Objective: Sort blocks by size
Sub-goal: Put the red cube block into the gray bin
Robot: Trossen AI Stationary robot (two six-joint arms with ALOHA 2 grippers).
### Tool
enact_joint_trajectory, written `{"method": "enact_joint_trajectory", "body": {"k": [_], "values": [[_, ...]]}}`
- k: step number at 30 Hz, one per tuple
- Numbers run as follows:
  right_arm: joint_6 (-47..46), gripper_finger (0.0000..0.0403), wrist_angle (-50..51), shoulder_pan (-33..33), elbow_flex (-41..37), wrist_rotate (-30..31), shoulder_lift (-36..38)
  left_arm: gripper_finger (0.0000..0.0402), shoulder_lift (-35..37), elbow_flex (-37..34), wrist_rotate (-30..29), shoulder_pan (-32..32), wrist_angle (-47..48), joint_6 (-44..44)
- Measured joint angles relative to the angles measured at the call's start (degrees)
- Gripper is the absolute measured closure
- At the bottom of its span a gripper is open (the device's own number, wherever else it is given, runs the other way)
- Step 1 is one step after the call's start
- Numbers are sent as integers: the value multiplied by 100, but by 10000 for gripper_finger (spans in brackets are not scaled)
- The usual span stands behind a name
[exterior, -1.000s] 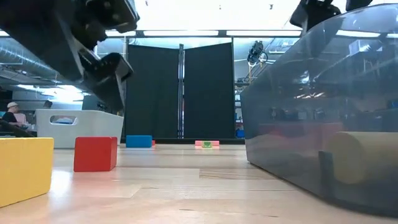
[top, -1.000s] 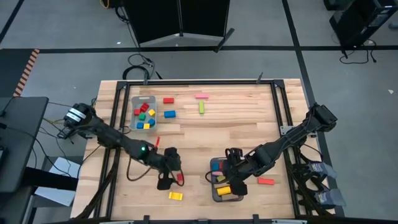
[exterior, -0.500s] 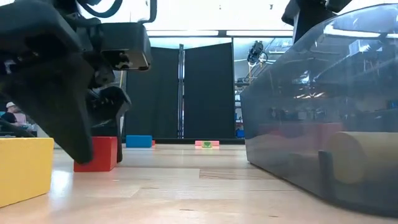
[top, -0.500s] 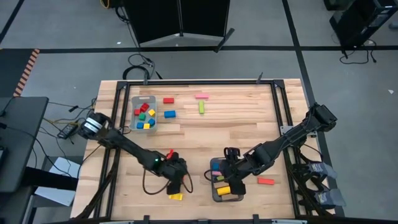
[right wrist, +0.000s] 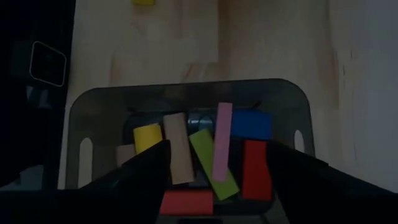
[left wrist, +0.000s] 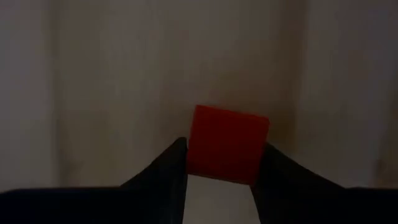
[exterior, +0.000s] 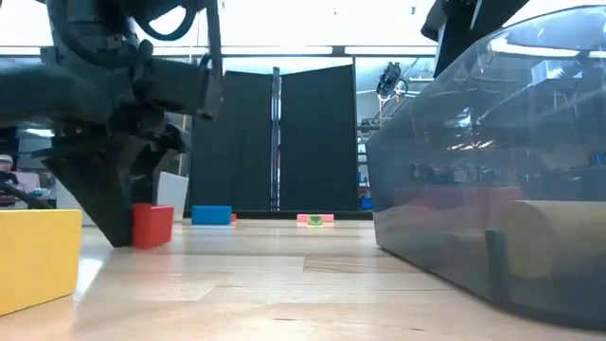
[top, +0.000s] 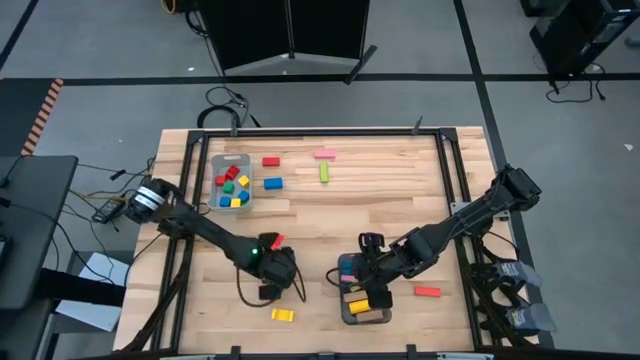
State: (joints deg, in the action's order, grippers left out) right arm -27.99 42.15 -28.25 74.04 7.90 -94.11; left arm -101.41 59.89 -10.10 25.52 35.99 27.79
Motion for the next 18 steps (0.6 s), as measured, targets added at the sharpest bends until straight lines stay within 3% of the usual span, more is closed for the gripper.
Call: {"method": "enact_joint_trajectory", "body": {"k": [4,10,13,18], "values": [[107,135,13,83,0,0,0,262,883,34,-710,-137,422,-30],[192,142,24,216,2,2,0,262,2686,12,-2190,-657,2463,908],[256,144,24,252,2,83,0,262,3613,-193,-2377,-1127,3277,1479],[312,142,151,306,2,468,39,262,4867,-887,-2446,-2123,3594,1924]]}}
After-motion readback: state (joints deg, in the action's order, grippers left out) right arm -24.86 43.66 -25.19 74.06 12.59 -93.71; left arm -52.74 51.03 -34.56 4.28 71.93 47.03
